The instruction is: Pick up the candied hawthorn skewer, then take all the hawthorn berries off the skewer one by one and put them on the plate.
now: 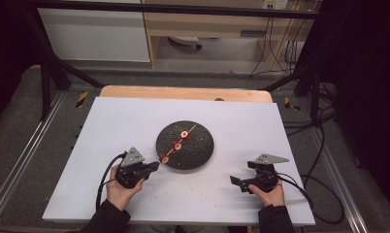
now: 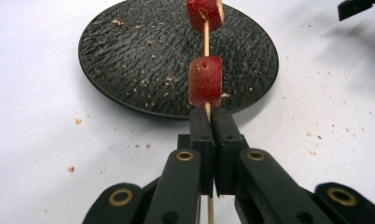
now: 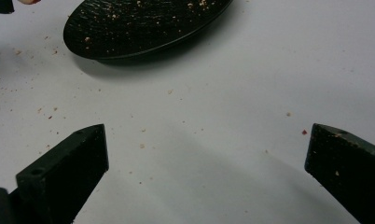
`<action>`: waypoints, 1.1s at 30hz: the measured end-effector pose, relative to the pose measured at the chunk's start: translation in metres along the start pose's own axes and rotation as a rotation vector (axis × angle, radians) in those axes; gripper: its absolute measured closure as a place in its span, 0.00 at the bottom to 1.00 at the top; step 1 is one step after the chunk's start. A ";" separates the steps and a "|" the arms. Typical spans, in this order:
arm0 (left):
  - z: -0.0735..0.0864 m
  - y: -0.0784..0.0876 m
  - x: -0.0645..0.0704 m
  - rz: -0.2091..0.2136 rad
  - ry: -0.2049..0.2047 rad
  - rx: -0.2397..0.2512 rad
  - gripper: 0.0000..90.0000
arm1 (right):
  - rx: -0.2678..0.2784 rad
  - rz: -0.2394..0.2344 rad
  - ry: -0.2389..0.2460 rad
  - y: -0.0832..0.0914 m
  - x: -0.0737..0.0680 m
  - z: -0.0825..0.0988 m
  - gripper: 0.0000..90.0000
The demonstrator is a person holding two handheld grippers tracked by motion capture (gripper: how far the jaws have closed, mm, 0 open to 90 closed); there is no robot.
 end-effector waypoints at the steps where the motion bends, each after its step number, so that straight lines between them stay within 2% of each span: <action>1: 0.004 0.002 0.000 0.007 0.005 0.013 0.98 | -0.003 -0.004 -0.005 -0.001 -0.002 -0.001 0.01; 7: 0.012 0.006 0.001 0.017 -0.002 0.033 0.98 | -0.008 0.003 -0.001 -0.009 -0.011 -0.008 0.01; 17: 0.013 0.009 0.005 0.039 -0.018 0.059 0.98 | 0.011 -0.021 -0.001 -0.017 -0.028 -0.025 0.01; 20: 0.012 0.009 0.008 0.042 -0.025 0.064 0.98 | 0.023 -0.030 0.007 -0.020 -0.036 -0.034 0.01; 23: 0.013 0.008 0.011 0.044 -0.037 0.063 0.98 | 0.024 -0.048 0.028 -0.024 -0.049 -0.049 0.01; 24: 0.014 0.008 0.012 0.045 -0.042 0.062 0.98 | 0.024 -0.048 0.028 -0.024 -0.049 -0.049 0.01; 26: 0.014 0.008 0.015 0.047 -0.047 0.063 0.98 | 0.054 -0.079 0.020 -0.027 -0.059 -0.062 0.03; 27: 0.014 0.008 0.017 0.048 -0.052 0.064 0.98 | 0.054 -0.079 0.020 -0.027 -0.059 -0.062 0.03; 30: 0.014 0.008 0.020 0.053 -0.060 0.066 0.98 | 0.066 -0.100 0.012 -0.032 -0.067 -0.078 0.08; 33: 0.014 0.008 0.023 0.055 -0.066 0.067 0.98 | 0.090 -0.124 -0.011 -0.037 -0.071 -0.088 0.12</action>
Point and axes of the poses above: each handheld gripper's, and its own axes: y roughly backward along the jaws, z roughly out of its underside, x roughly to its right, the point moved 6 cm from there along -y, roughly forward along the jaws, and after that the axes turned 8 degrees about -x, right-handed, at the moved point
